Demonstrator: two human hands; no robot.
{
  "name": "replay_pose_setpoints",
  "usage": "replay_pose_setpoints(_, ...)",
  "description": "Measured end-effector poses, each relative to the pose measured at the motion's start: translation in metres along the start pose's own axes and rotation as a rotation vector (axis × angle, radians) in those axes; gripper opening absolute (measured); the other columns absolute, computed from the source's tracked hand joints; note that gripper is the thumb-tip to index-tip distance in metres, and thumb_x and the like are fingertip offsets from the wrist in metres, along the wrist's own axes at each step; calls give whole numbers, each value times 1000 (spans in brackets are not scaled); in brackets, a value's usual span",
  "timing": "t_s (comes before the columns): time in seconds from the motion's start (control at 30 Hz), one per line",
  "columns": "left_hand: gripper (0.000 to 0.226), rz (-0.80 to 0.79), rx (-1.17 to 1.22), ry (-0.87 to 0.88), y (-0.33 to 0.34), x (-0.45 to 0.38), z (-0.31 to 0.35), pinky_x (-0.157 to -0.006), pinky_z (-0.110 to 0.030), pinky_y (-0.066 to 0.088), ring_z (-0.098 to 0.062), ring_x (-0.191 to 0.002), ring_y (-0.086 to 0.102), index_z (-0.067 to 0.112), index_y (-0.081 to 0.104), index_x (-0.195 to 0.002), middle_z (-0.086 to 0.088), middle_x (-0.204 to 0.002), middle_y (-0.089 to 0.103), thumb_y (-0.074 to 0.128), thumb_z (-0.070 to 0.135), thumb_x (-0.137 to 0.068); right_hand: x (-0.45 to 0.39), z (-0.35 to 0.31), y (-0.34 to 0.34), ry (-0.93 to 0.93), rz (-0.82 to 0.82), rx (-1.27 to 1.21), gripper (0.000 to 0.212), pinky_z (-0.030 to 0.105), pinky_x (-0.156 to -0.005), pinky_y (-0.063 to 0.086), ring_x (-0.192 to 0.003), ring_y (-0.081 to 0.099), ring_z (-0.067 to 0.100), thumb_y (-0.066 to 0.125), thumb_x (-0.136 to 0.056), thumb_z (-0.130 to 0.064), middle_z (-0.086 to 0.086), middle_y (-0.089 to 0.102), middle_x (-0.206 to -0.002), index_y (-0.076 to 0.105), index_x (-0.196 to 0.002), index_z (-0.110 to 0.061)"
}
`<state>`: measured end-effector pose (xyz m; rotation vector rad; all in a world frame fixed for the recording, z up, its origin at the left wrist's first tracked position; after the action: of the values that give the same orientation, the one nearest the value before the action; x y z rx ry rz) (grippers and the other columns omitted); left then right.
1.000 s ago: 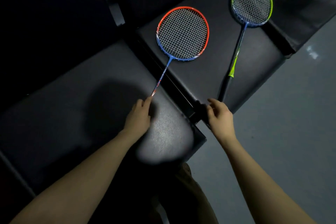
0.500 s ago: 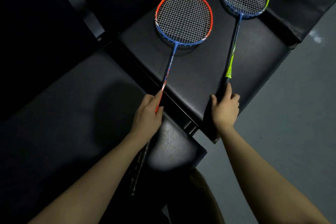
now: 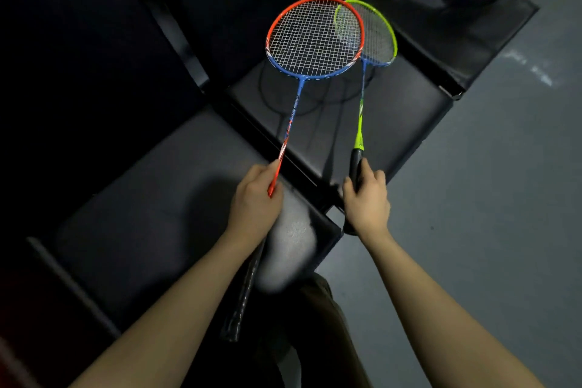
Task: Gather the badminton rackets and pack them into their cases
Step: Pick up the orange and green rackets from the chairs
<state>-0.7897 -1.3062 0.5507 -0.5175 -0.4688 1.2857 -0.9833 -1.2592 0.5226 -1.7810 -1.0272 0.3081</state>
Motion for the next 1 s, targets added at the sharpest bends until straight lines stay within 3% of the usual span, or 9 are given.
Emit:
replay_pose_setpoints(0.17,38,37,-45,31,-85,72,46,-75,-25,38,-21,-74,52,13,62,-116,-3,-81,50,59,6,-79,115,-49,-59,-109,5,-22,45,40,-74,46,-86,53,33,49,-92,-30,9,43,-98,40,-135,-21)
replay_pose_setpoints(0.27,36,115,2,100,-138,122,73,-71,-21,38,-12,-68,48,7,66,-109,-7,-77,55,59,4,-74,191,-78,-93,-171,32,-60,51,41,-77,46,-90,53,34,50,-92,-29,10,44,-102,36,-140,-22)
replay_pose_setpoints(0.5,38,250,56,165,-234,213,118,-72,-5,35,-7,-71,48,10,62,-117,-6,-84,55,62,1,-80,321,-113,-142,-306,94,-154,51,40,-77,47,-88,53,29,52,-91,-28,6,45,-98,37,-140,-26)
replay_pose_setpoints(0.7,41,383,22,215,-272,306,124,-76,-14,39,-11,-76,53,9,59,-121,-7,-89,57,63,2,-81,399,-123,-161,-472,131,-199,52,31,-71,41,-81,52,21,54,-91,-28,1,41,-91,38,-140,-24)
replay_pose_setpoints(0.8,41,474,17,212,-285,366,120,-77,-8,38,-6,-80,52,7,59,-121,-8,-92,59,63,2,-81,444,-116,-163,-583,103,-221,53,36,-74,45,-80,53,21,55,-91,-28,-1,40,-91,39,-140,-20)
replay_pose_setpoints(0.9,40,576,-3,168,-304,427,114,-82,-12,39,-10,-87,55,5,59,-121,-10,-95,60,62,2,-81,493,-105,-159,-680,53,-237,52,37,-74,46,-76,52,20,55,-91,-27,-2,40,-90,39,-140,-18)
replay_pose_setpoints(1.0,41,661,-25,127,-327,492,107,-76,-15,40,-10,-79,52,5,58,-121,-11,-89,58,61,1,-81,546,-98,-151,-752,26,-258,52,37,-70,46,-72,53,22,57,-90,-26,-2,41,-89,41,-139,-19)
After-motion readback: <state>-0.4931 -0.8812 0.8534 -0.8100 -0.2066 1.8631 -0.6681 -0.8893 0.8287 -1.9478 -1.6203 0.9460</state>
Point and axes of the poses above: each hand's wrist, its own x-axis away from the middle knuckle, its own y-axis out of the palm, z = x × y, the point moved 3 cm from there along -x, towards the middle knuckle
